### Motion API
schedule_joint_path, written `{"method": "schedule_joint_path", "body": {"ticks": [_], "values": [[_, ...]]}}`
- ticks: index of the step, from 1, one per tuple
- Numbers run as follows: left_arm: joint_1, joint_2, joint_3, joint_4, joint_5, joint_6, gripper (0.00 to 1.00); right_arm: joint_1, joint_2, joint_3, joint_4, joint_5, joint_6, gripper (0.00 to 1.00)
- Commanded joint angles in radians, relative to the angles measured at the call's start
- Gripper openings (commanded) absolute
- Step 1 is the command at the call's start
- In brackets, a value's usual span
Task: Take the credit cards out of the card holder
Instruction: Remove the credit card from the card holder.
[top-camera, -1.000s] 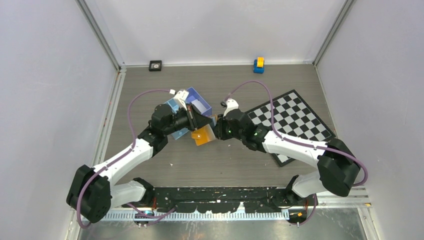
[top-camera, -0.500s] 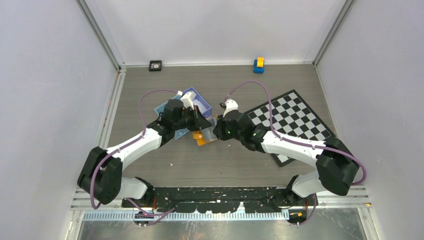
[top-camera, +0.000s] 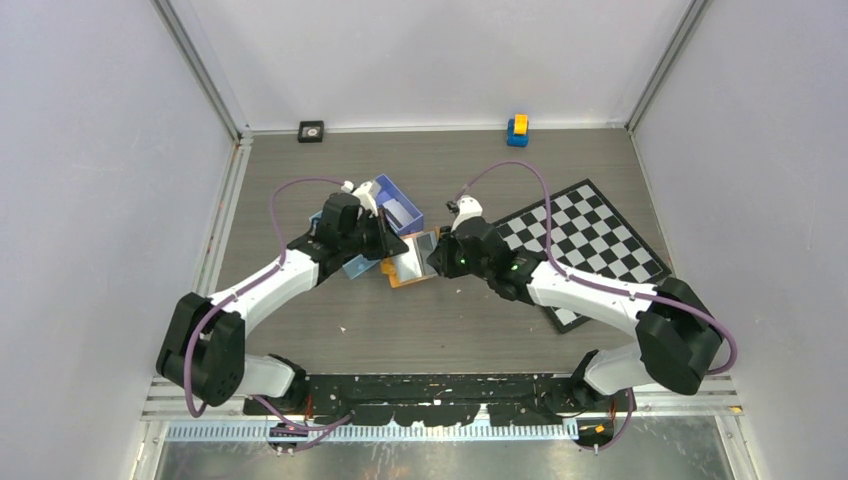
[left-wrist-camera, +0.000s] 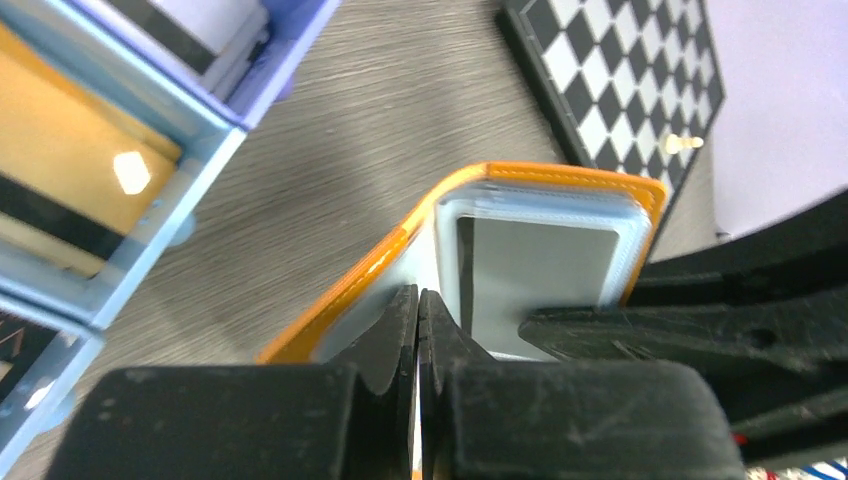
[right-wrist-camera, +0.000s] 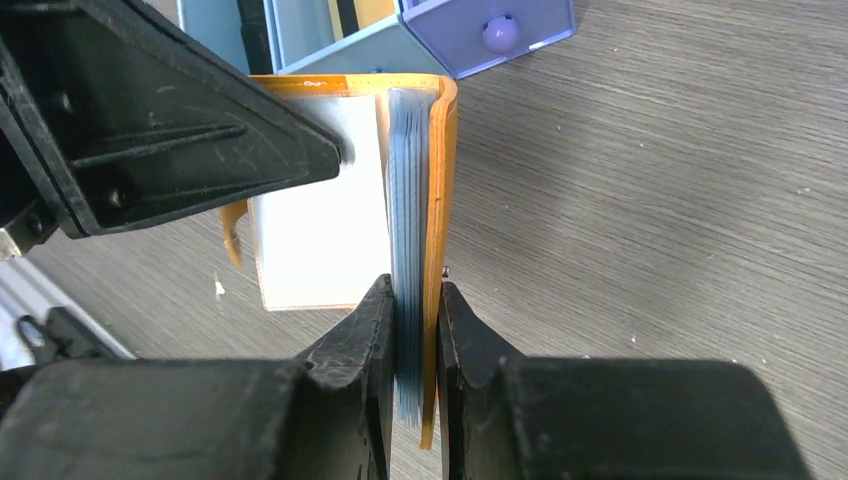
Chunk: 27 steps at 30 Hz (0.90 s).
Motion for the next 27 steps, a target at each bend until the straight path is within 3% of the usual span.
{"method": "schedule_joint_path", "body": {"ticks": [1,4,8,19,27], "values": [[0.023,0.005,-0.022,0.162,0.191,-0.04,0.0,-0.083,-0.088,-0.033,0.151,-0.174,0.082,0.01],[0.06,0.014,-0.066,0.321,0.339,-0.124,0.02,-0.143,-0.107,-0.069,0.226,-0.305,0.138,0.01],[0.08,0.034,-0.097,0.451,0.42,-0.187,0.05,-0.181,-0.108,-0.096,0.302,-0.404,0.18,0.01],[0.08,0.026,-0.065,0.35,0.413,-0.14,0.14,-0.235,-0.085,-0.126,0.422,-0.534,0.264,0.01],[0.081,0.014,-0.076,0.345,0.397,-0.153,0.31,-0.251,-0.082,-0.143,0.482,-0.579,0.293,0.01]]}}
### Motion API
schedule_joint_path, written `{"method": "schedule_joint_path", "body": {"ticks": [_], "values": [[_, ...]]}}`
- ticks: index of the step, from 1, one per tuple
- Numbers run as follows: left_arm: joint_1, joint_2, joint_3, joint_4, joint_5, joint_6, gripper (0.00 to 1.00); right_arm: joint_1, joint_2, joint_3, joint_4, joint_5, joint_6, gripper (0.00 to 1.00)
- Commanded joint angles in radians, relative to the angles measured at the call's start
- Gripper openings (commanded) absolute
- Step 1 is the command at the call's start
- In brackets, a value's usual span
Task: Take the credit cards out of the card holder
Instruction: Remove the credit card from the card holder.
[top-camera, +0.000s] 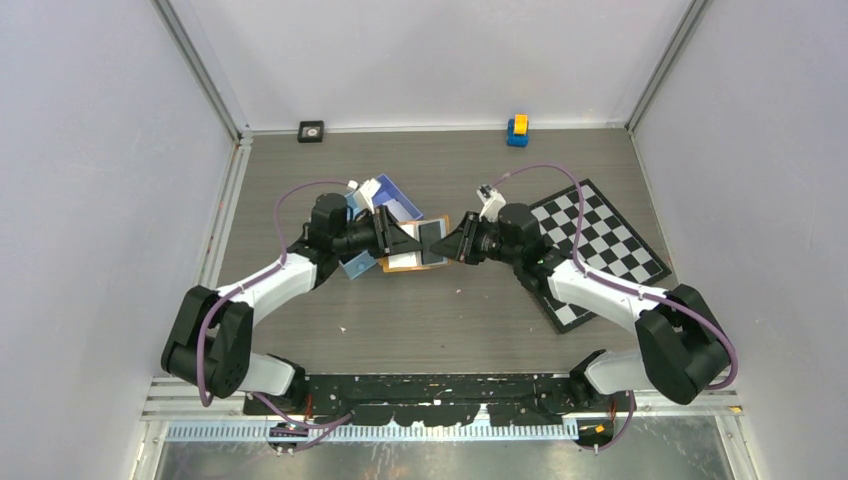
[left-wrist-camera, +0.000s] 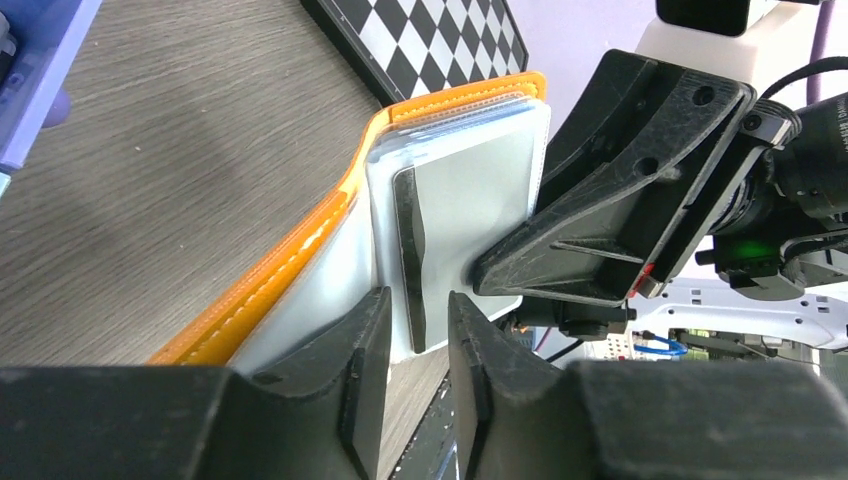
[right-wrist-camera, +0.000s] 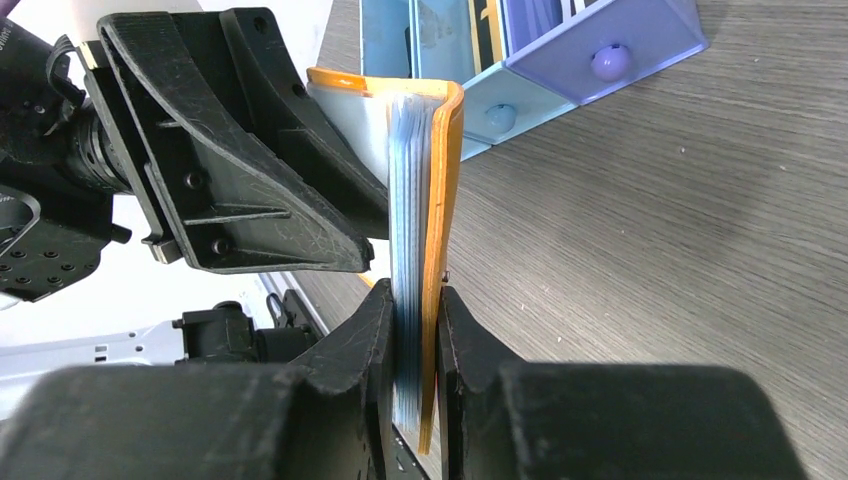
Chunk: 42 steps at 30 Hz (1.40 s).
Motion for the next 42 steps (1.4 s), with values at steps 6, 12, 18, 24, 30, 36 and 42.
{"method": "schedule_joint_path", "body": {"ticks": [6,12,18,24,30,36,42], "values": [[0.003,-0.017,-0.005,0.106,0.048,-0.044,0.21,-0.006,-0.005,-0.006,0.233,-0.114,0.072,0.01],[0.011,0.002,-0.032,0.284,0.138,-0.142,0.17,-0.018,0.028,-0.014,0.31,-0.165,0.111,0.01],[0.017,0.002,-0.031,0.265,0.13,-0.14,0.28,-0.023,0.041,-0.023,0.365,-0.197,0.133,0.08],[0.018,0.015,-0.043,0.357,0.162,-0.196,0.25,-0.032,0.032,-0.033,0.375,-0.191,0.14,0.19],[0.034,0.04,-0.06,0.49,0.201,-0.286,0.21,-0.049,0.03,-0.047,0.394,-0.187,0.159,0.19],[0.046,0.027,-0.049,0.349,0.164,-0.221,0.15,-0.059,0.031,-0.061,0.442,-0.206,0.19,0.1],[0.046,0.041,0.001,0.123,0.113,-0.117,0.25,-0.061,0.039,-0.062,0.476,-0.229,0.202,0.03]]}}
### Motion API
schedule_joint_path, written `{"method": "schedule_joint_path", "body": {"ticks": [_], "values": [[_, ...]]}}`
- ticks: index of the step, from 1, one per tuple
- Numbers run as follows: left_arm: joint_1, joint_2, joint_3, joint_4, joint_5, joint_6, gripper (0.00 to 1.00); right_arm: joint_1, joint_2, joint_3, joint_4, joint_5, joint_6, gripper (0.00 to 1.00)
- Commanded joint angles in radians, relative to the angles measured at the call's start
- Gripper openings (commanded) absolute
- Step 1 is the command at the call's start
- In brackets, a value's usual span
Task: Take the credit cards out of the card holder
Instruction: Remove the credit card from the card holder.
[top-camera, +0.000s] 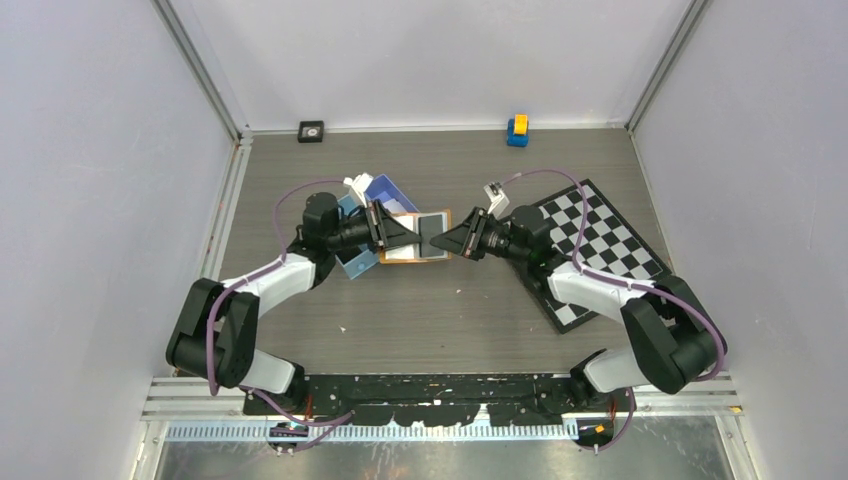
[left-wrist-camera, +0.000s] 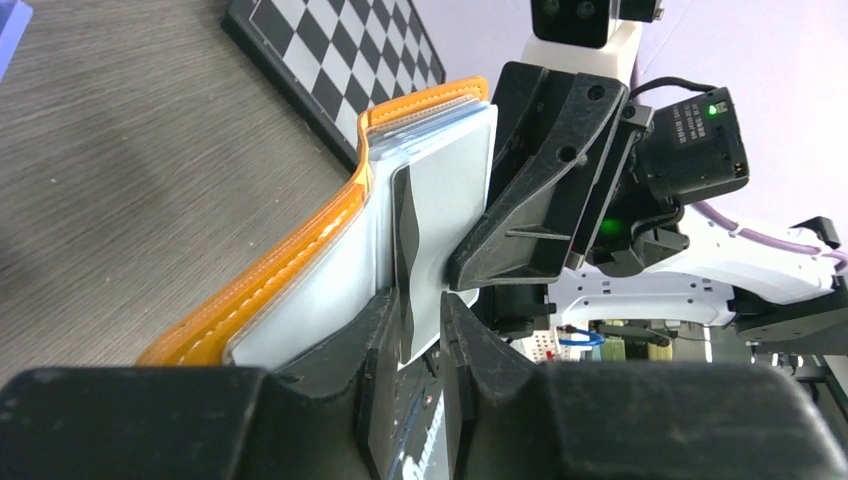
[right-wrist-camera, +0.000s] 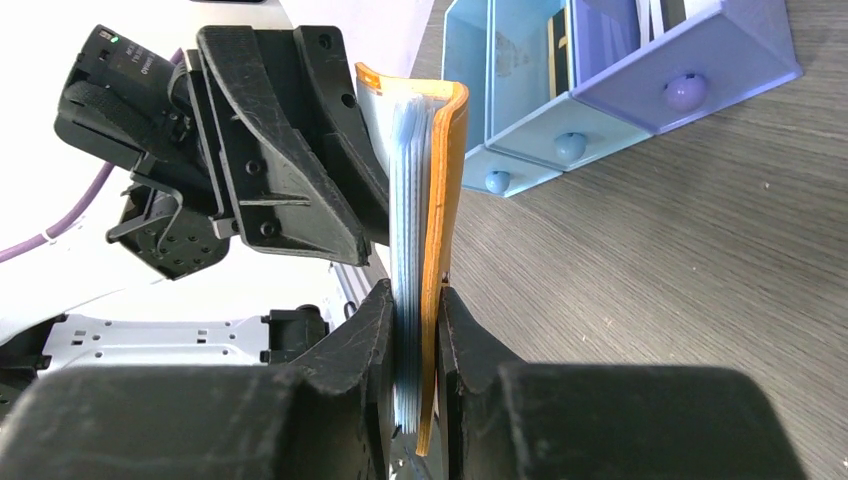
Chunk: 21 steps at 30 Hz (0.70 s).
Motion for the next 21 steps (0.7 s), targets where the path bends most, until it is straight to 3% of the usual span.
{"method": "schedule_joint_path", "body": {"ticks": [1,7,10,13,15,21], "values": [[-0.004,-0.002,0.044,-0.15,-0.019,0.084,0.26,0.008,-0.012,0.025,0.16,-0.081,0.038,0.03],[-0.005,-0.01,0.04,-0.136,-0.01,0.084,0.31,0.009,0.012,0.028,0.195,-0.107,0.051,0.02],[-0.008,0.031,0.011,0.082,0.067,-0.05,0.31,0.015,0.032,0.037,0.199,-0.118,0.051,0.06],[-0.007,0.083,-0.029,0.427,0.112,-0.234,0.2,0.019,0.057,0.045,0.194,-0.117,0.05,0.14],[-0.007,0.095,-0.046,0.558,0.115,-0.297,0.18,0.018,0.063,0.051,0.164,-0.098,0.045,0.21],[-0.001,0.082,-0.051,0.542,0.108,-0.281,0.11,0.017,0.06,0.051,0.098,-0.044,0.015,0.23]]}}
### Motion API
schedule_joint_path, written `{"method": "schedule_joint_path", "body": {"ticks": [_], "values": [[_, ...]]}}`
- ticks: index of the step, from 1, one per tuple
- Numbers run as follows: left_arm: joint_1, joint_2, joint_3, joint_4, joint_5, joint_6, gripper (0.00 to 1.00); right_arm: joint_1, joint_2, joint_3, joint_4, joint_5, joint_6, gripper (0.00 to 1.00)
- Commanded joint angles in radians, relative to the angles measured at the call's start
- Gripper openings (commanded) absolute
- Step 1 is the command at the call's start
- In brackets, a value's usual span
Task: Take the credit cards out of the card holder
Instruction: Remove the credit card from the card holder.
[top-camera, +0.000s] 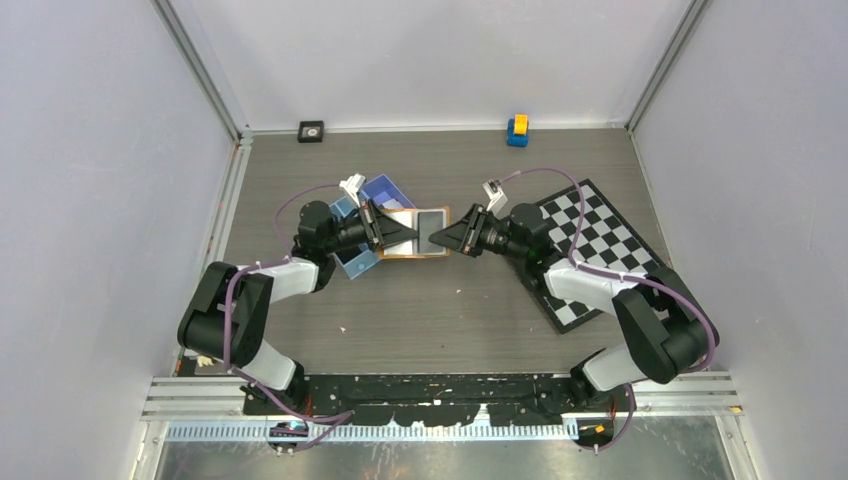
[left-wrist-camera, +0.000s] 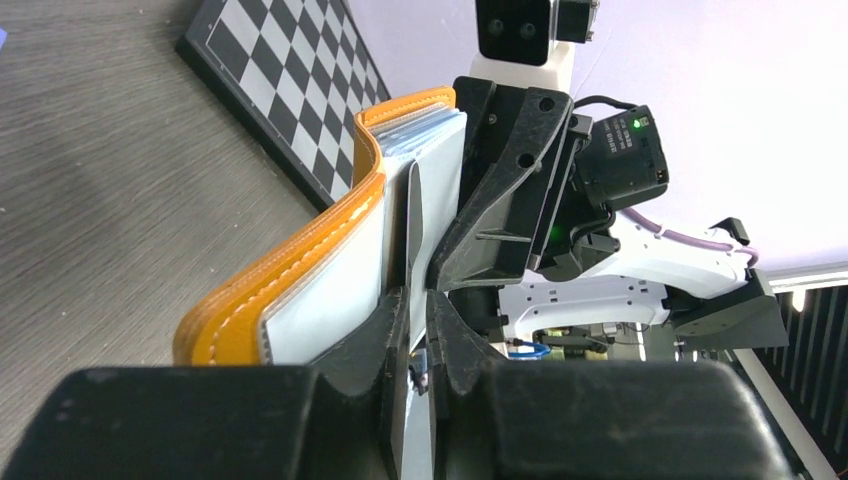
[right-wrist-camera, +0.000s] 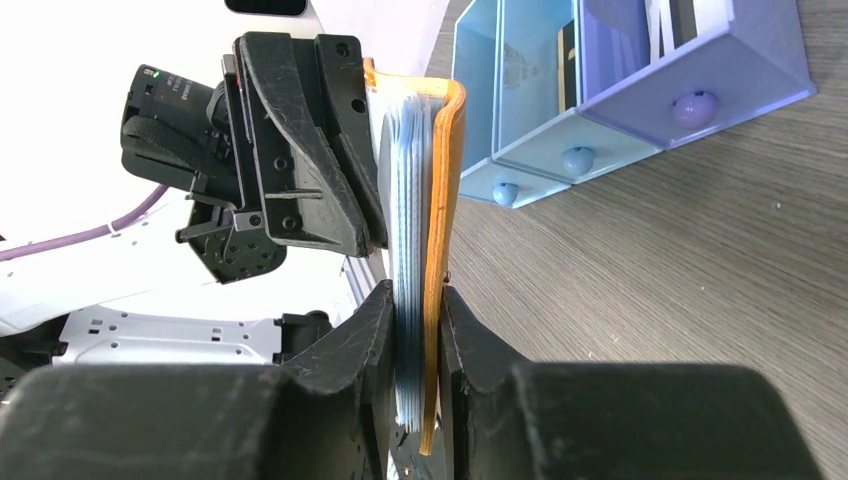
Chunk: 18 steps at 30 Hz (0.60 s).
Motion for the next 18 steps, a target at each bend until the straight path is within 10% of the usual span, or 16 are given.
{"method": "schedule_joint_path", "body": {"ticks": [1,12,18], "values": [[-0.021,-0.024,0.015,0.195,0.059,-0.065,0.1,0.029,-0.002,0.048,0.025,-0.014,-0.014,0.22],[-0.017,-0.011,0.016,0.182,0.057,-0.06,0.01,0.029,-0.007,0.046,0.048,-0.035,-0.004,0.04],[-0.017,-0.032,0.055,-0.164,0.019,0.103,0.23,0.028,-0.033,0.035,0.103,-0.074,0.01,0.01]]}}
